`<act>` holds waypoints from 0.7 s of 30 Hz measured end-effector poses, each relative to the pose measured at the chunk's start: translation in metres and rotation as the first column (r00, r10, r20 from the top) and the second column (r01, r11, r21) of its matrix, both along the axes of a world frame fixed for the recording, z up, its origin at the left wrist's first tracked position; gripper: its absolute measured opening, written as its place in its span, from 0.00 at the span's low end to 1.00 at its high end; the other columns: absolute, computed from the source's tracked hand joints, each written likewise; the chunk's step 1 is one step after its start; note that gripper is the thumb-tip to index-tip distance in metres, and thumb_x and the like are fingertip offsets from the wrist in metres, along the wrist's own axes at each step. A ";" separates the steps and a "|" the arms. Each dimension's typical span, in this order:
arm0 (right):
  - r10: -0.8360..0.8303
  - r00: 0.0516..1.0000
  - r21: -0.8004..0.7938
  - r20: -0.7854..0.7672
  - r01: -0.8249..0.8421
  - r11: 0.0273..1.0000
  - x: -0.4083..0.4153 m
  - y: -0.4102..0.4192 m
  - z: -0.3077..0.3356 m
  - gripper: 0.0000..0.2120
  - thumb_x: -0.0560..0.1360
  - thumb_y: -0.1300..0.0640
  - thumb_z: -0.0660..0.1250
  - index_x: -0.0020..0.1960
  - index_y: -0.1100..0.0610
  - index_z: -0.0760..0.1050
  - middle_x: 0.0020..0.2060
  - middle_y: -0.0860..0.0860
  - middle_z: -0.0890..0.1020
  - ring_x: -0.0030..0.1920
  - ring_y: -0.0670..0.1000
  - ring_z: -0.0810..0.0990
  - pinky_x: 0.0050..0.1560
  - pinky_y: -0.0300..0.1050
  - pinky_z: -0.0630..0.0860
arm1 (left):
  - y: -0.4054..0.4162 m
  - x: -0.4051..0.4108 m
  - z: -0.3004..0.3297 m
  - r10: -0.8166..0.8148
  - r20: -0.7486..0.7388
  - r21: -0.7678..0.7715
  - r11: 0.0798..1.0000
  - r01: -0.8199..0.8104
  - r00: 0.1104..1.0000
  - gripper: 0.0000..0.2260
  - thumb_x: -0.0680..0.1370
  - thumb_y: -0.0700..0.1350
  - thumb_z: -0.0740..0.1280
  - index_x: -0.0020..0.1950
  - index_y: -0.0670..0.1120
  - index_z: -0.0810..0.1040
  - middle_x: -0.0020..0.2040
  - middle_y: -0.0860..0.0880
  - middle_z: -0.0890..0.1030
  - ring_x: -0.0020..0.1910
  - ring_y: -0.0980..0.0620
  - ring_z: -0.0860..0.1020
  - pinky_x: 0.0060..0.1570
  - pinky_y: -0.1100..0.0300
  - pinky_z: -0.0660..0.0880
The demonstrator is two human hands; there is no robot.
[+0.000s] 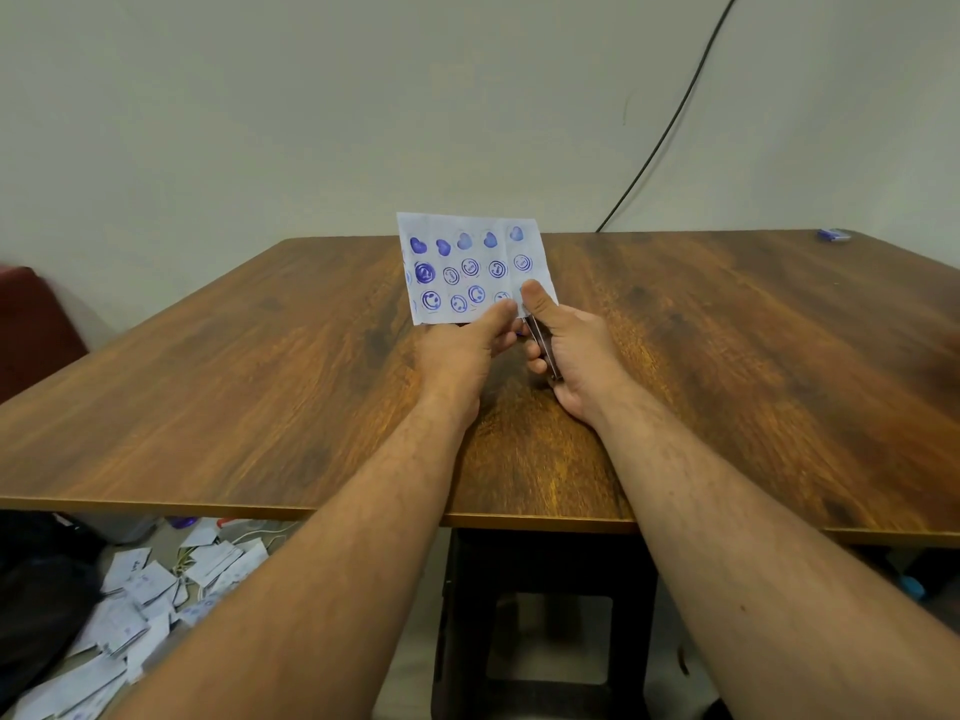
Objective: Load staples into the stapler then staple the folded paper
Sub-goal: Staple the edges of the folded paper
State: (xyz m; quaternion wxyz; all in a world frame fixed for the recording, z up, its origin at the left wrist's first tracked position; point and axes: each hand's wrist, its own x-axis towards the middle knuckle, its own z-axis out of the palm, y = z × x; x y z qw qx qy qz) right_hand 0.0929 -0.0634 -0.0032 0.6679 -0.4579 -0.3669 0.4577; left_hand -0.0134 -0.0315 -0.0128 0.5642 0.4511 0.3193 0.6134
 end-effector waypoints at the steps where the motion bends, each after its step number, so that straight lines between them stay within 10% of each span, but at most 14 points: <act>1: -0.004 1.000 0.006 -0.001 0.004 1.000 0.000 0.000 0.000 0.16 0.75 0.46 0.73 0.39 0.59 0.77 0.31 0.51 0.80 0.27 0.46 0.69 0.24 0.38 0.62 | 0.000 0.000 0.000 -0.002 -0.015 0.003 1.000 0.002 1.000 0.08 0.75 0.37 0.73 0.52 0.45 0.82 0.47 0.46 0.86 0.41 0.51 0.84 0.41 0.61 0.80; 21: -0.026 0.999 0.019 0.026 0.026 0.999 0.001 0.000 -0.002 0.16 0.75 0.47 0.74 0.38 0.59 0.78 0.29 0.51 0.80 0.25 0.46 0.70 0.23 0.37 0.63 | -0.008 -0.001 0.003 0.007 -0.079 -0.042 0.999 -0.011 0.997 0.06 0.73 0.38 0.75 0.46 0.48 0.82 0.41 0.47 0.87 0.40 0.49 0.84 0.43 0.58 0.82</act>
